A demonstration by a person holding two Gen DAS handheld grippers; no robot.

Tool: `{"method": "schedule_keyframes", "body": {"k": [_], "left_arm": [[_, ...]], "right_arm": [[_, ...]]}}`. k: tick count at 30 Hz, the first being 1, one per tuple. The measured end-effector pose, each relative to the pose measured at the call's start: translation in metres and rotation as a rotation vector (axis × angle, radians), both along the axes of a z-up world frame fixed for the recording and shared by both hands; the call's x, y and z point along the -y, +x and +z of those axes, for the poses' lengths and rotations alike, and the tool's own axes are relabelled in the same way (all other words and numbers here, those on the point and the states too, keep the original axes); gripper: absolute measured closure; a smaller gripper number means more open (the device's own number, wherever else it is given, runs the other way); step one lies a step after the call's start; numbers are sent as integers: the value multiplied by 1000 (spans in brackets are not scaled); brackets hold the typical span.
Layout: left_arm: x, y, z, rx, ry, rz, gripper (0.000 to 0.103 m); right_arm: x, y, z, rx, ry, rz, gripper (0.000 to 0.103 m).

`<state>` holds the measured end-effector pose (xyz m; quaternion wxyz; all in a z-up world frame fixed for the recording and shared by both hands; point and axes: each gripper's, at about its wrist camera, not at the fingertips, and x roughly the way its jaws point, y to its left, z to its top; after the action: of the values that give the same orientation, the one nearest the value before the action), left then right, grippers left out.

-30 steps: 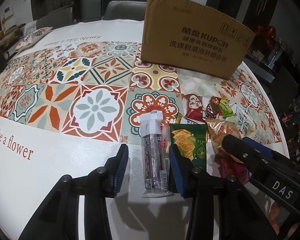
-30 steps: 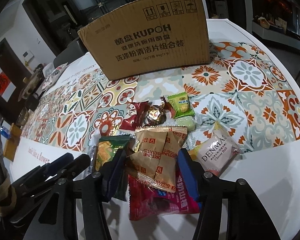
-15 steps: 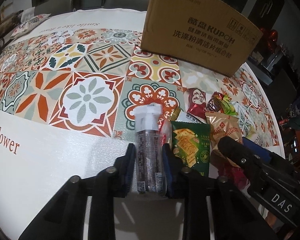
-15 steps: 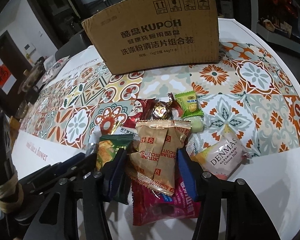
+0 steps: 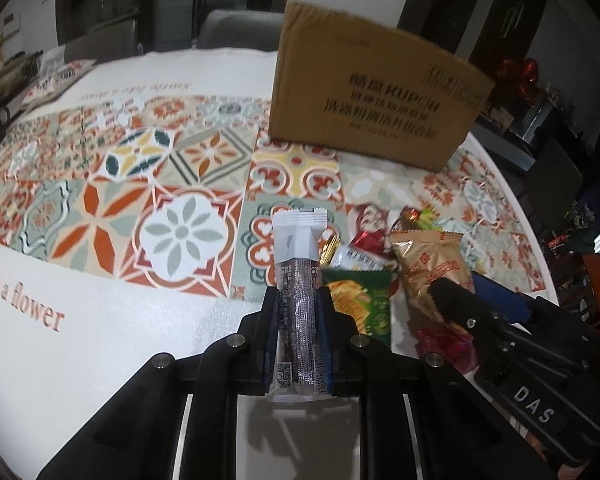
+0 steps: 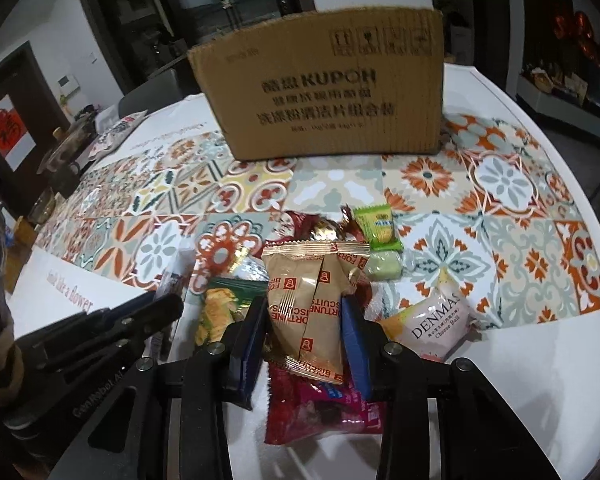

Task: Organize snacks
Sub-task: 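Carry the tube snack and biscuit pack over the cardboard box with both tools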

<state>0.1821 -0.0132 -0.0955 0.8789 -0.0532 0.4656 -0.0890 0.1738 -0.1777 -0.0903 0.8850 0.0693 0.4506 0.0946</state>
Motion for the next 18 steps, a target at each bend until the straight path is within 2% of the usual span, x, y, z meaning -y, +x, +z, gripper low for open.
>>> {"method": "schedule_keyframes", "body": {"k": [9,13,18], "left_arm": [[6,-8,46,147,30,-54,84],[9,-2,62,174,29,-78,84],[19,7,83,240,75,-116,84]], "right_arm": [[-2,-10,36,101,-32,30,65],[-1,-10,58,160,-39,32,65],[3,-6,83,223,-38,23,65]]}}
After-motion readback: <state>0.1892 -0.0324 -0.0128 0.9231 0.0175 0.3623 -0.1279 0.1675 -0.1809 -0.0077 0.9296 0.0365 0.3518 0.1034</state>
